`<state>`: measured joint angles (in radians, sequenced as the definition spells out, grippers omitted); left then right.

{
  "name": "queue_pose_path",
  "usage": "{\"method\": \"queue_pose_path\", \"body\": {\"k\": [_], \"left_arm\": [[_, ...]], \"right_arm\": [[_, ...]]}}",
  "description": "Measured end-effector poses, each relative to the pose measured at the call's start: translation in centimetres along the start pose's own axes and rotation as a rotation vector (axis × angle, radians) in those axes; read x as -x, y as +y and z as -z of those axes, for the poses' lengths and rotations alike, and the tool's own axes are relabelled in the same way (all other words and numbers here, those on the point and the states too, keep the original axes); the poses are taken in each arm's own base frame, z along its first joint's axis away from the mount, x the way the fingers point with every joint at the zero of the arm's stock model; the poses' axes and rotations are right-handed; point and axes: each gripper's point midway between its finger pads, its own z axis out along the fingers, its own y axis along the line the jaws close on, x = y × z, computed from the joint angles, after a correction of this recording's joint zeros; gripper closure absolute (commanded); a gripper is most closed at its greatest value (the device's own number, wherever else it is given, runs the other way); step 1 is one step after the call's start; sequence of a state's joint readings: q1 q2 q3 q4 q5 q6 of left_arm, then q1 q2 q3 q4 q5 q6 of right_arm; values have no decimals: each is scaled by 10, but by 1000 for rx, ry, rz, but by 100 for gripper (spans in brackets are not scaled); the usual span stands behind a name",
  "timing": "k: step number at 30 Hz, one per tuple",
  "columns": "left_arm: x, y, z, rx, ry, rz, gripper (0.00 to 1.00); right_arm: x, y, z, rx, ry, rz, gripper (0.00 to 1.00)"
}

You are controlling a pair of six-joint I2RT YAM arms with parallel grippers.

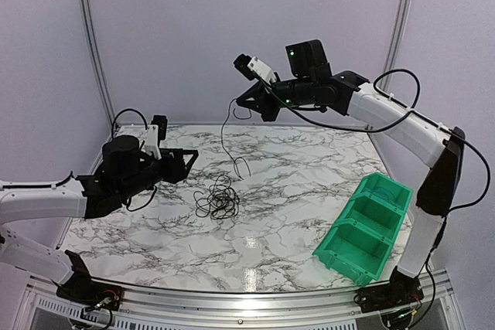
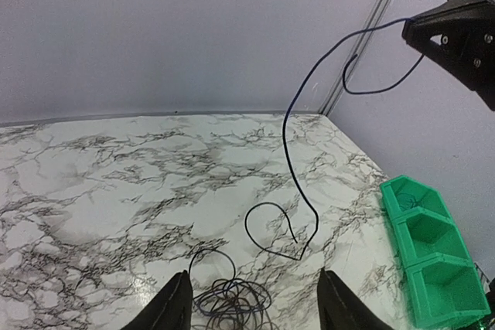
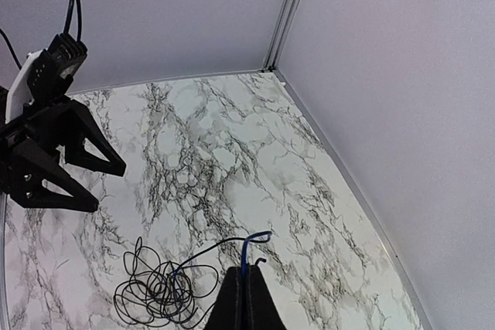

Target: Untangle the cables

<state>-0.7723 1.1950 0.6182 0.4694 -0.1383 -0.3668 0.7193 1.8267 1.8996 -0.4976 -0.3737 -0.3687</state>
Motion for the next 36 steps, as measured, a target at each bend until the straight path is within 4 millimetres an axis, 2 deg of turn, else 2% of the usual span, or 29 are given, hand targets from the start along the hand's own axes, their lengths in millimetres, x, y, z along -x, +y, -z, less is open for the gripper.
{"method": "queue_pose_path", "body": {"k": [2,5,6,7,8,12,18,21,26,30,33,36], "left_arm": [[11,-11,-10,-30,-7,7,42],[13,-20,-25,-54,8,14,40],[12,-22,-29,-58,17,16,30],[9,-23,-34,-63,28,17,5],[7,-24,-38,-67,40,15,1],[7,-32,-50,-82,79,8,1],[47,-51,-61,-85,82,-84,1],[54,-53,-59,-87,78,-169,1],[28,-41,-58,-76,136,-286,1],[8,-37,-57,-108,187,-305,1],[2,-37,-58,-123,208,-293,1],[-8,-35,-62,-122,245,-282,1]], "right_arm": [[0,0,3,-7,1,6,100],[4,-3,11,-32,-1,27,100],[4,-4,15,-43,-1,33,100],[4,-6,19,-54,0,38,100],[3,-9,24,-65,3,44,100],[-11,-25,48,-132,35,55,100],[-44,-56,97,-261,107,74,100],[-61,-66,121,-304,141,81,100],[-97,-92,170,-389,223,89,100],[-110,-104,211,-447,275,112,100],[-113,-100,236,-468,307,136,100],[-111,-87,255,-474,334,173,100]]}}
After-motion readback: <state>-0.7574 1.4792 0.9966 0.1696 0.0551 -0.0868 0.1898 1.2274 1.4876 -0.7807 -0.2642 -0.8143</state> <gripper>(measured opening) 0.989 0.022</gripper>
